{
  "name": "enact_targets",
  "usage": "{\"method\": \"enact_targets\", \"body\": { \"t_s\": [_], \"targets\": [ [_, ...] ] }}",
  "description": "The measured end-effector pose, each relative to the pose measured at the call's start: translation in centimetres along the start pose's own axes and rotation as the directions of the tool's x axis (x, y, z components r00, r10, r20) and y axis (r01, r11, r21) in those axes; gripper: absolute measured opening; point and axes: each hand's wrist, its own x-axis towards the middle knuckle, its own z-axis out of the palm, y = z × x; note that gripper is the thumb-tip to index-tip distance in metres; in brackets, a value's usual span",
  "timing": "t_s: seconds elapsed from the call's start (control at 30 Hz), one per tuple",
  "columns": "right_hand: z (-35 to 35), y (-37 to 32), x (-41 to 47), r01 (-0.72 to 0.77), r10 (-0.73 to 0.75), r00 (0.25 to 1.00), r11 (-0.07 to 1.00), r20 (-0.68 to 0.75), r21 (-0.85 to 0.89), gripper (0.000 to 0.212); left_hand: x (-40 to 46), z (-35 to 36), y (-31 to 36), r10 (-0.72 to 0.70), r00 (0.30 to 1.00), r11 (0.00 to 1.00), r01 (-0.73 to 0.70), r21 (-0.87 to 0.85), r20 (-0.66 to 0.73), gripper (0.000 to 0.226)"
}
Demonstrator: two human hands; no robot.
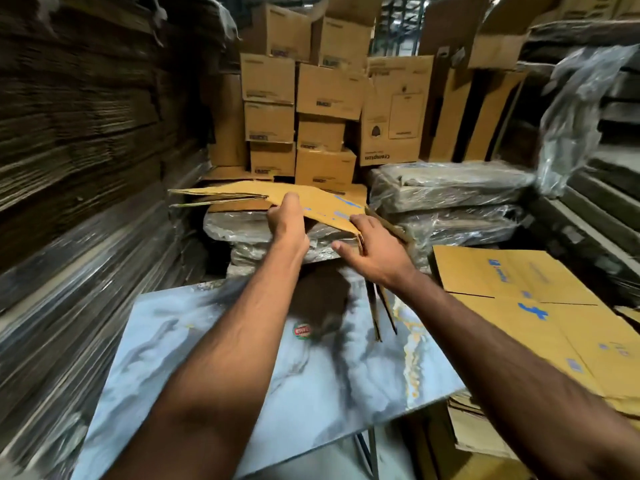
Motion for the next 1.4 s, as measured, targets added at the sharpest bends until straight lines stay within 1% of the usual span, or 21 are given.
{"method": "enact_targets", "body": {
  "t_s": [0.03, 0.1, 0.23, 0.33, 0.43, 0.5, 0.6, 0.67, 0.73, 0.83, 0.9, 0.93, 0.97, 1.0, 1.03, 1.1, 1.13, 1.17, 1.23, 1.33, 1.4],
  "targets": [
    [-0.5, 1.1, -0.9, -0.011, 0.01, 1.0, 0.999, -0.007, -0.043, 0.059, -1.1, 0.4, -0.5, -0.003, 1.0, 1.0, 0.003, 0.016, 0.016, 0.004],
    [-1.5, 3.0, -2.7, 0.021, -0.021, 1.0, 0.995, 0.002, -0.096, 0.063, -3.4, 0.6, -2.0, -0.026, 0.999, 0.998, 0.024, 0.061, 0.036, 0.001],
    [-3.5, 6.9, -7.6, 0.209, -0.109, 0.958, 0.899, 0.266, -0.385, 0.066, -6.6, -2.9, -6.0, -0.169, 0.982, 0.974, 0.153, 0.169, 0.083, 0.02],
    [-4.6, 9.6, -11.1, 0.217, -0.022, 0.928, 0.844, 0.373, -0.49, 0.062, -8.6, -6.4, -9.3, -0.31, 0.951, 0.94, 0.307, 0.152, 0.0, 0.047],
    [-3.6, 11.3, -13.9, 0.261, 0.005, 0.884, 0.824, 0.467, -0.502, 0.052, -12.0, -7.9, -12.8, -0.366, 0.925, 0.927, 0.372, 0.046, -0.103, 0.046],
    [-2.2, 12.2, -15.9, 0.272, -0.026, 0.912, 0.786, 0.41, -0.555, 0.048, -13.6, -8.6, -14.3, -0.364, 0.92, 0.929, 0.37, 0.019, -0.147, 0.044],
    [-1.1, 13.2, -18.9, 0.173, -0.117, 0.984, 0.822, 0.138, -0.543, 0.051, -14.5, -9.1, -14.7, -0.366, 0.916, 0.927, 0.375, 0.026, -0.167, 0.044],
    [-0.7, 13.7, -20.4, 0.18, -0.22, 0.975, 0.864, -0.03, -0.47, 0.034, -14.9, -8.6, -14.4, -0.354, 0.921, 0.932, 0.361, 0.012, -0.162, 0.043],
    [-0.2, 13.8, -21.3, 0.182, -0.252, 0.961, 0.888, -0.116, -0.422, 0.02, -15.1, -7.7, -14.3, -0.336, 0.928, 0.939, 0.343, 0.019, -0.16, 0.042],
    [-0.2, 13.2, -22.6, 0.075, -0.095, 0.995, 0.939, -0.044, -0.336, 0.044, -15.5, -6.1, -13.9, -0.311, 0.935, 0.946, 0.322, 0.041, -0.173, 0.043],
    [-0.7, 12.7, -23.5, -0.118, 0.139, 0.988, 0.957, 0.065, -0.266, 0.061, -15.5, -5.6, -14.1, -0.313, 0.935, 0.945, 0.325, 0.045, -0.169, 0.042],
    [-0.9, 12.6, -23.8, -0.268, 0.28, 0.957, 0.953, 0.077, -0.143, 0.072, -15.5, -5.6, -14.2, -0.314, 0.936, 0.945, 0.324, 0.043, -0.156, 0.041],
    [-1.3, 12.2, -23.6, -0.446, 0.443, 0.894, 0.894, 0.071, 0.041, 0.083, -15.4, -5.8, -14.5, -0.318, 0.936, 0.944, 0.328, 0.042, -0.149, 0.04],
    [-1.2, 12.3, -22.9, -0.615, 0.607, 0.785, 0.742, 0.122, 0.265, 0.091, -15.1, -6.3, -14.9, -0.324, 0.935, 0.941, 0.334, 0.047, -0.148, 0.039],
    [-1.2, 12.5, -22.0, -0.725, 0.716, 0.656, 0.507, 0.241, 0.467, 0.092, -14.8, -6.8, -15.4, -0.329, 0.933, 0.938, 0.34, 0.062, -0.148, 0.037],
    [-0.6, 13.4, -20.4, -0.736, 0.71, 0.496, 0.038, 0.5, 0.676, 0.07, -14.5, -8.3, -16.5, -0.335, 0.931, 0.933, 0.349, 0.088, -0.143, 0.029],
    [-0.3, 13.8, -20.0, -0.711, 0.671, 0.469, -0.099, 0.574, 0.696, 0.053, -14.6, -8.9, -16.7, -0.347, 0.928, 0.927, 0.362, 0.101, -0.135, 0.025],
    [-0.1, 13.9, -19.6, -0.701, 0.656, 0.47, -0.13, 0.59, 0.702, 0.038, -14.8, -9.4, -16.8, -0.356, 0.926, 0.921, 0.371, 0.121, -0.126, 0.024],
    [0.1, 13.3, -19.1, -0.689, 0.673, 0.504, -0.064, 0.541, 0.722, 0.025, -15.3, -10.4, -16.5, -0.338, 0.935, 0.923, 0.352, 0.159, -0.108, 0.024],
    [0.7, 12.6, -18.5, -0.666, 0.707, 0.578, 0.118, 0.408, 0.737, 0.022, -15.0, -11.7, -16.4, -0.287, 0.956, 0.921, 0.293, 0.256, -0.061, 0.032],
    [1.2, 12.7, -18.3, -0.674, 0.704, 0.652, 0.369, 0.281, 0.641, 0.028, -15.3, -11.6, -16.4, -0.258, 0.966, 0.896, 0.239, 0.373, 0.0, 0.034]
  ]
}}
